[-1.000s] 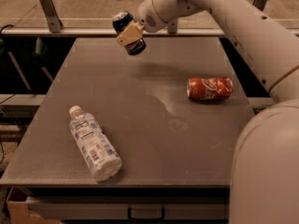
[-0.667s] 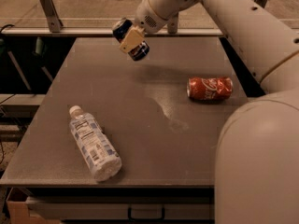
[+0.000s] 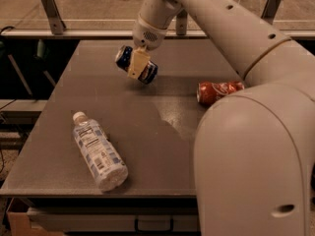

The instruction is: Knock pepsi can over

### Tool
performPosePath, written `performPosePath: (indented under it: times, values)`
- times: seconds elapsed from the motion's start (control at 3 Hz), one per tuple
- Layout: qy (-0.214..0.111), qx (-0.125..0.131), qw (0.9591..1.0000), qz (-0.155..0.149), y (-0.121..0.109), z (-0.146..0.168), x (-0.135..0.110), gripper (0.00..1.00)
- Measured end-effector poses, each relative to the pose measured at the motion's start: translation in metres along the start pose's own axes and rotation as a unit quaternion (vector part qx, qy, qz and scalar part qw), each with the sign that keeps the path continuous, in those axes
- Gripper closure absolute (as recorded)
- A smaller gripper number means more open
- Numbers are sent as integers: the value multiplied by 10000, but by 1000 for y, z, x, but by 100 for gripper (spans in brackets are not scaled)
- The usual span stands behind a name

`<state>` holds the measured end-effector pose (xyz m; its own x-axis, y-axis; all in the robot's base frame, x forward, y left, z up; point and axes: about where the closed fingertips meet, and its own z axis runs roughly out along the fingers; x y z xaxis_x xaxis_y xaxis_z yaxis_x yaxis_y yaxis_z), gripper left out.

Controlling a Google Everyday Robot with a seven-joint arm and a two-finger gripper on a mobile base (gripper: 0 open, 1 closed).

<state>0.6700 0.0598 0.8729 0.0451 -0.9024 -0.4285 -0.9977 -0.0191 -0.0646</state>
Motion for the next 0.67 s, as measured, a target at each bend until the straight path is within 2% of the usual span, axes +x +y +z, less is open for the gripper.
performPosePath:
  times: [0.33, 0.67]
  values:
    - [294, -293, 9988, -242, 10, 12, 2, 61]
    - [383, -421, 9976, -400, 12, 18, 1, 37]
